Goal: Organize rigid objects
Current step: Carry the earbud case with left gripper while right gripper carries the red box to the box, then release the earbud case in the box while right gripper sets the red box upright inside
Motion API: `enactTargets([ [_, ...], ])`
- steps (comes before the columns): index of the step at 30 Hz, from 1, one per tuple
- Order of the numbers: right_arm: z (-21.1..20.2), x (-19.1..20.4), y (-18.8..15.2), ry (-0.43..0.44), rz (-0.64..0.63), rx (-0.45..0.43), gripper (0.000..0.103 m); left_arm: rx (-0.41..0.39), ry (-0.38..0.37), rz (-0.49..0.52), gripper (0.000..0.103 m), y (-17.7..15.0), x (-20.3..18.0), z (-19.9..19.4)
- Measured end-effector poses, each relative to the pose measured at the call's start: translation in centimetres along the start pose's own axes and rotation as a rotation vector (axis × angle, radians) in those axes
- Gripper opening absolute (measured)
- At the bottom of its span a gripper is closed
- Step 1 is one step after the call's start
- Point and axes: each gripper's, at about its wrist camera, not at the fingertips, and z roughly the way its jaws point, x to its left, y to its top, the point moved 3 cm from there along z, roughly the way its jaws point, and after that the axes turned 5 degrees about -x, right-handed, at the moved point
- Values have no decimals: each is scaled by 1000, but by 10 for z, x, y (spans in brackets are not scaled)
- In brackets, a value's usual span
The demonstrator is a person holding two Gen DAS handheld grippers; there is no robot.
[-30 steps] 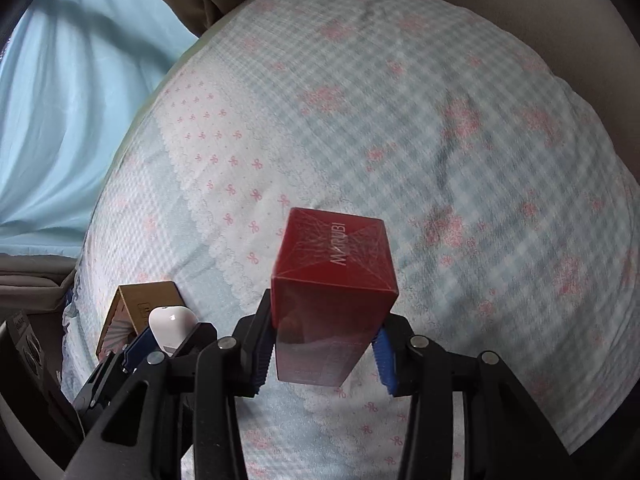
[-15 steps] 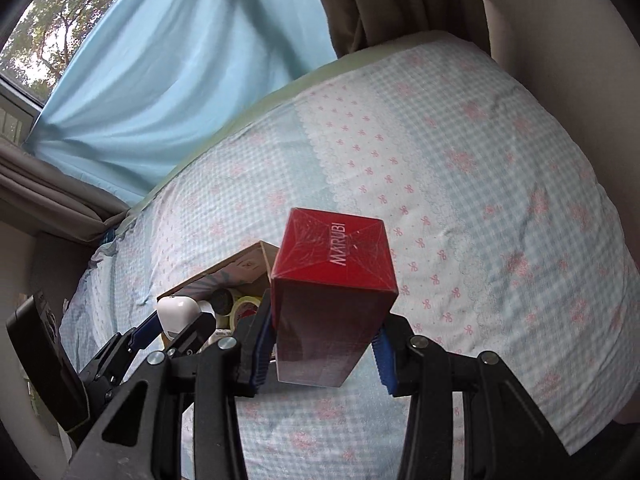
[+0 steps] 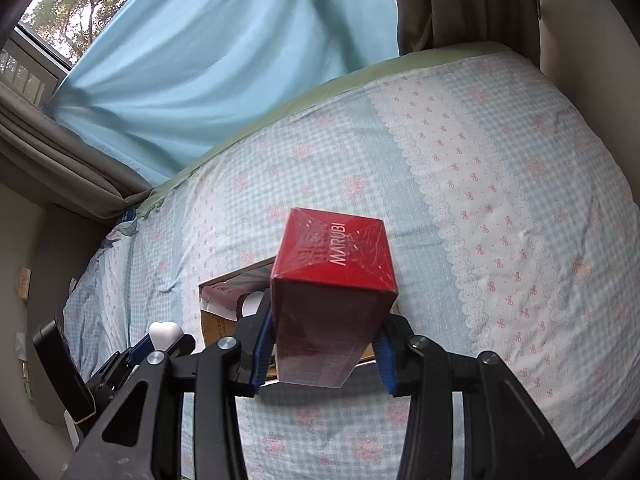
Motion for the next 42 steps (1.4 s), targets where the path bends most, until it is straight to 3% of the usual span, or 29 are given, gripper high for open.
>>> enactTargets([
  [16,135,9,-31,-47,-279,246,40,138,56,-135,57,-5,57,127],
  [23,172,0,-29,-83,-267,335,40,189,61,-127,58,-1,60,153],
  [24,176,-1,-29,-91,-267,346,40,194,63,-129,59,-1,59,154],
  [26,182,1,-30,-86,-268,357,42,179,53,-126,88,0,58,150],
  [27,182,2,-30,-66,-267,348,48,168,39,-125,103,1,57,147],
  [28,181,5,-28,-59,-275,328,55,162,27,-124,103,1,55,145],
  [30,176,11,-28,-69,-310,298,102,165,18,-119,103,1,53,142],
  [33,169,12,-29,-101,-333,259,103,166,23,-116,103,-3,52,136],
  [42,148,0,-43,-120,-271,271,103,136,13,-133,103,-11,53,102],
])
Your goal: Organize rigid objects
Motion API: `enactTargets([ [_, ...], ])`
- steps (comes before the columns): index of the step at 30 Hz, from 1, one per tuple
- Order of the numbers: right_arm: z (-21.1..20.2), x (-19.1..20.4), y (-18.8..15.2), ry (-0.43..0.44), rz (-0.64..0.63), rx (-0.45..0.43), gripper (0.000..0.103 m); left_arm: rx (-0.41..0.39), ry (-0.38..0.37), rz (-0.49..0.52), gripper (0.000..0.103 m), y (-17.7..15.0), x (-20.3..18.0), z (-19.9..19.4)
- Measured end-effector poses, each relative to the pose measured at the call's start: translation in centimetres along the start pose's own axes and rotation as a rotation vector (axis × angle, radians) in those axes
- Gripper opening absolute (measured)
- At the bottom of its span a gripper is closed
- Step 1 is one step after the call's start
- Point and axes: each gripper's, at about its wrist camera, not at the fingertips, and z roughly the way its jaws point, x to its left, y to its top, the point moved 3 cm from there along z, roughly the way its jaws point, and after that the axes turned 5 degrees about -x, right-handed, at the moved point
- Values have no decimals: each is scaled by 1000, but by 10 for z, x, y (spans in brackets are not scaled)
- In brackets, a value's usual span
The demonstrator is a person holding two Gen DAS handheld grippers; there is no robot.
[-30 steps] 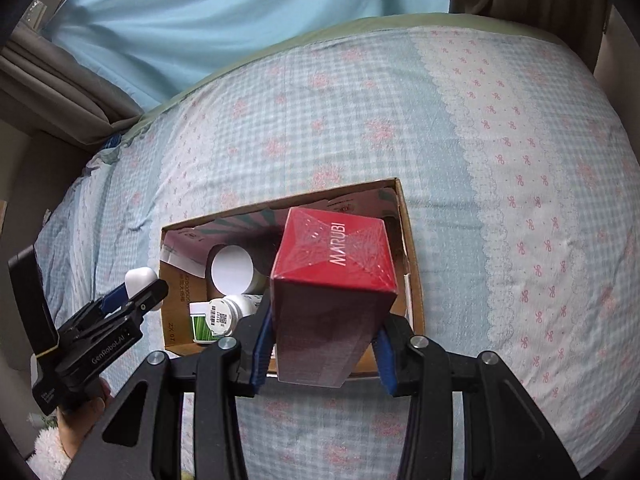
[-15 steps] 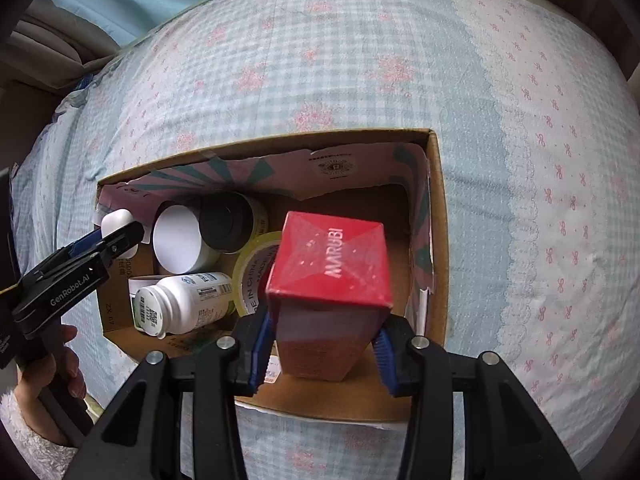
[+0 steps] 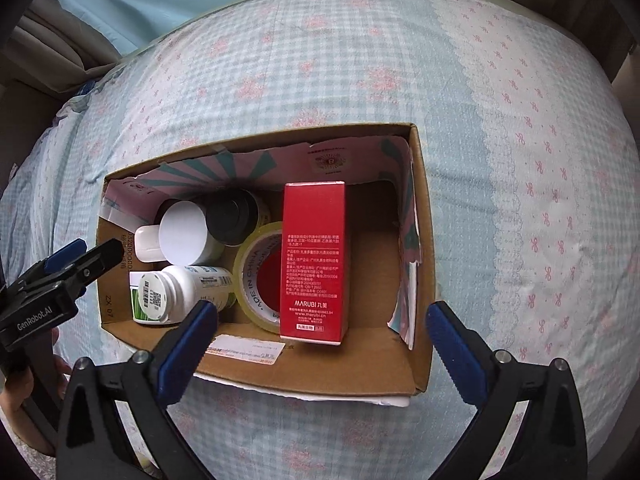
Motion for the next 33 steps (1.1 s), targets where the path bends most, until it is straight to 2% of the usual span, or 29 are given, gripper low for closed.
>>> enactTargets([
  [5,-32,5,-10,-6,-2,-47,103,-45,3,7,103,-1,-5,-35],
  [10,-79,14,-20,-21,-37,-100,103,-118,-9,27,103,3,-20,-89],
  [15,-149,22,-31,-49,-61,-189,103,-197,-8,60,103,2,-40,-159],
  [19,-213,26,-38,-79,-75,-280,103,-291,1,102,103,-5,-63,-231],
  [23,-280,25,-53,-105,-68,-382,103,-413,-14,114,103,-23,-87,-309],
  [26,-325,24,-71,-131,-91,-468,103,-492,20,137,103,-40,-105,-355],
  [30,-368,13,-97,-140,-102,-548,103,-583,28,119,103,-67,-121,-399],
  [33,-393,1,-117,-152,-89,-602,103,-618,20,108,103,-84,-133,-416],
])
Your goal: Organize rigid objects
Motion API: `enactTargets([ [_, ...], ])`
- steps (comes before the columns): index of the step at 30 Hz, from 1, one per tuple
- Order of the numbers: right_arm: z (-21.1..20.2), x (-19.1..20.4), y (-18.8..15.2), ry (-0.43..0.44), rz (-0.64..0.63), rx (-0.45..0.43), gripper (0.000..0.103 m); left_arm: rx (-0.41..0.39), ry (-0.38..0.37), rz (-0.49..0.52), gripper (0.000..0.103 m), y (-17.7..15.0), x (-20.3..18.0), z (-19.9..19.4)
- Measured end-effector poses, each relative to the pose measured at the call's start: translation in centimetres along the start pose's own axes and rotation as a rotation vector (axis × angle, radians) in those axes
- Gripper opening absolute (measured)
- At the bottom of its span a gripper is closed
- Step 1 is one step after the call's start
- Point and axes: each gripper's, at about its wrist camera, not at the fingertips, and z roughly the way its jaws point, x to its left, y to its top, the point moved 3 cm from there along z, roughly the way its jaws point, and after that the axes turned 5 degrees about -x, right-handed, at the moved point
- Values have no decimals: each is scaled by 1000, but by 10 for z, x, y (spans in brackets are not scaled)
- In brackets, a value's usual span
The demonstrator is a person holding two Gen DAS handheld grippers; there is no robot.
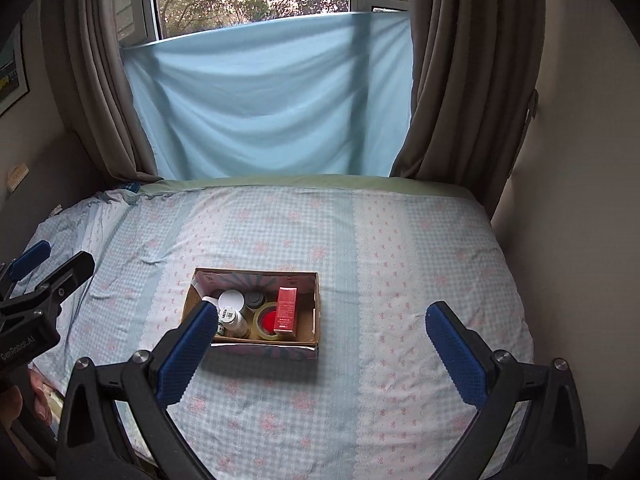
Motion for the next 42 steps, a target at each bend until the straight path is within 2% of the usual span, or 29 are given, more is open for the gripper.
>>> enactTargets([
  [8,-38,-28,-14,-17,16,-101,103,-82,16,7,103,-13,-30,-45],
  [14,-53,-41,-19,-18,33,-135,103,-110,15,20,103,-14,-43,-57],
  [25,-62,-47,-26,-24,33,-148,103,-107,26,47,103,-19,-59,-62],
  [42,-61,-44,-27,-20,23,-163,103,-129,40,35,103,-18,-55,-64],
])
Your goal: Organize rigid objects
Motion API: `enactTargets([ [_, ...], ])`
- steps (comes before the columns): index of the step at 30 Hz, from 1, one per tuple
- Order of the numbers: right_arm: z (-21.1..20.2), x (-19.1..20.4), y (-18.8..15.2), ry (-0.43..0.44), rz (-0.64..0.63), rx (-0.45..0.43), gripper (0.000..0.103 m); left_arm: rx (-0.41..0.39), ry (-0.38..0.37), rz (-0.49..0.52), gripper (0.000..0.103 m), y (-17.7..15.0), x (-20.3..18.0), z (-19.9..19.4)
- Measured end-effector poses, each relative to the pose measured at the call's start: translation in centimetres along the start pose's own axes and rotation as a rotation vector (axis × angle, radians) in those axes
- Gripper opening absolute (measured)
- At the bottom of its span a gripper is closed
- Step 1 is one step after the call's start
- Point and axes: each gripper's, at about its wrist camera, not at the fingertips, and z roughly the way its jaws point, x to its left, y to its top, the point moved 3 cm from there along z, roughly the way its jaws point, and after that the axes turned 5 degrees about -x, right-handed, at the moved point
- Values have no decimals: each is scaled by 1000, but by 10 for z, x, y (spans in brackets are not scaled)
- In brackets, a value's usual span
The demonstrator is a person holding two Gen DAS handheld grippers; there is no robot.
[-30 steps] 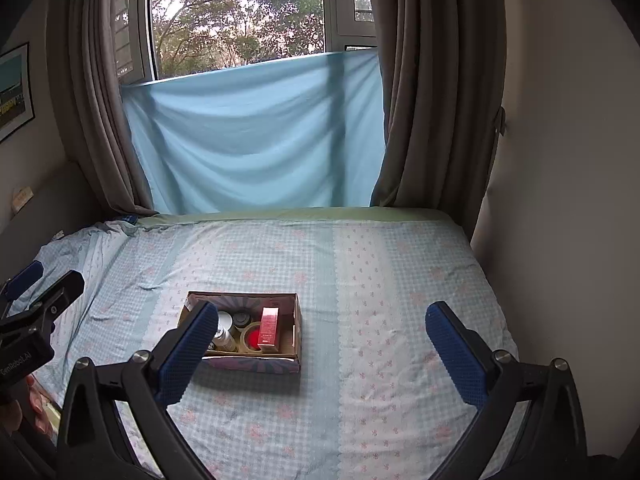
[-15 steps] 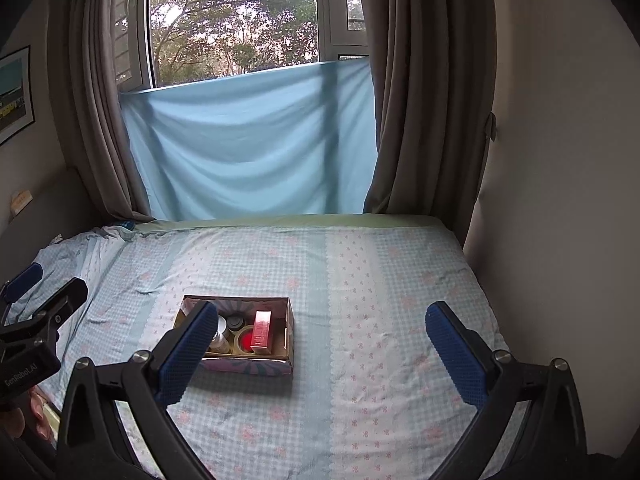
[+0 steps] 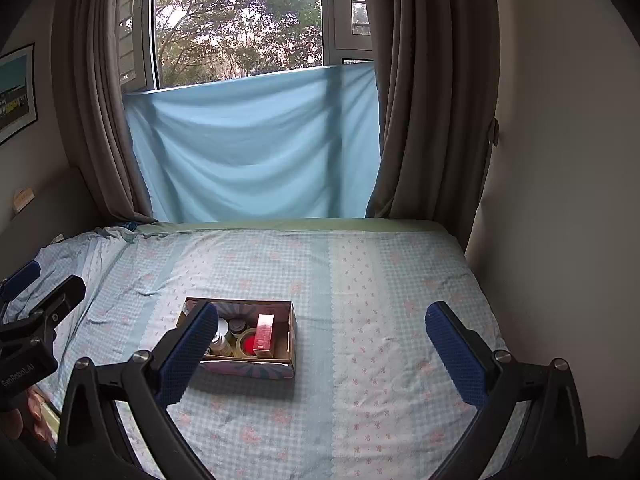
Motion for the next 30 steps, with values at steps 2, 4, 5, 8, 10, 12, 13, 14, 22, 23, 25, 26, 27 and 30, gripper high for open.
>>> enactTargets([
  [2,0,0,0,1,0,-1,103,0,0,-3,103,0,0,0],
  [4,1,-1,0,0,2,-2,103,0,-2,-2,103,0,-1,0],
  [5,1,-1,0,0,4,-2,103,1,-3,0,103,0,-1,1],
  [8,2,-2,0,-1,5,0,103,1,0,9,103,-2,-4,1],
  [10,2,-2,0,0,6,1,103,1,0,11,103,-1,-5,1],
  [12,2,-2,0,0,5,-1,103,0,0,10,103,-1,-4,1],
  [13,2,-2,0,-1,5,0,103,-2,0,10,103,-1,-4,0],
  [14,2,-2,0,0,5,-1,103,-5,2,10,103,-1,-5,0],
  [22,2,-4,0,-10,7,-1,103,-13,7,23,103,-4,-8,0],
  [23,2,-4,1,-9,6,-1,103,-13,6,24,103,-4,-9,0],
  [25,2,-4,0,-9,7,-1,103,-14,2,25,103,-3,-9,0],
  [26,2,-4,1,-9,7,-2,103,-16,2,26,103,-3,-9,0],
  [27,2,-4,1,-9,7,-4,103,-18,3,27,103,-2,-9,-1],
  [30,2,-4,1,-15,5,-7,103,-26,9,31,103,-2,-9,-2],
])
